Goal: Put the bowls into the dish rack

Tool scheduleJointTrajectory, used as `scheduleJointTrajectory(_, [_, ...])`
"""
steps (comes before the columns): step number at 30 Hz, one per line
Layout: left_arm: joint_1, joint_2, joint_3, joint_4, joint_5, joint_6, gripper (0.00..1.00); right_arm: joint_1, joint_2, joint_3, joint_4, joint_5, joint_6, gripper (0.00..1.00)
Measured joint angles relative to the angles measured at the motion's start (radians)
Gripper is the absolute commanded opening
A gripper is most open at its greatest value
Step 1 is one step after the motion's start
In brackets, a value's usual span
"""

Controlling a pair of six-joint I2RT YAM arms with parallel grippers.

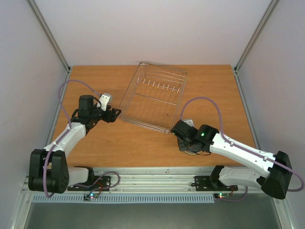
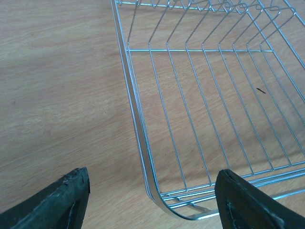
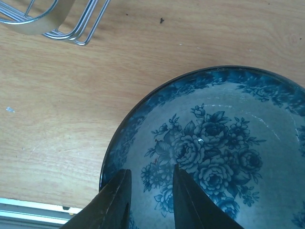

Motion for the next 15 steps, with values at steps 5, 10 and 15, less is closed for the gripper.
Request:
scheduleJointTrajectory(5, [0.000,0.000,-0.001,0.001,0.000,0.001,0.73,0.004,-0.006,-0.001,-0.005,0.010,0.013,0.26])
scheduleJointTrajectory(10, [0.000,0.000,-0.005,0.004,-0.003,0.001,0.74,0.006,-0.056,0.021,-0.024,0.018,0.012,0.26])
scheduleJointTrajectory(15, [0.000,0.000,-0.006,0.005,-0.006,0.004,0.73,0.013,-0.040,0.023,-0.013,0.006,0.012,0.26])
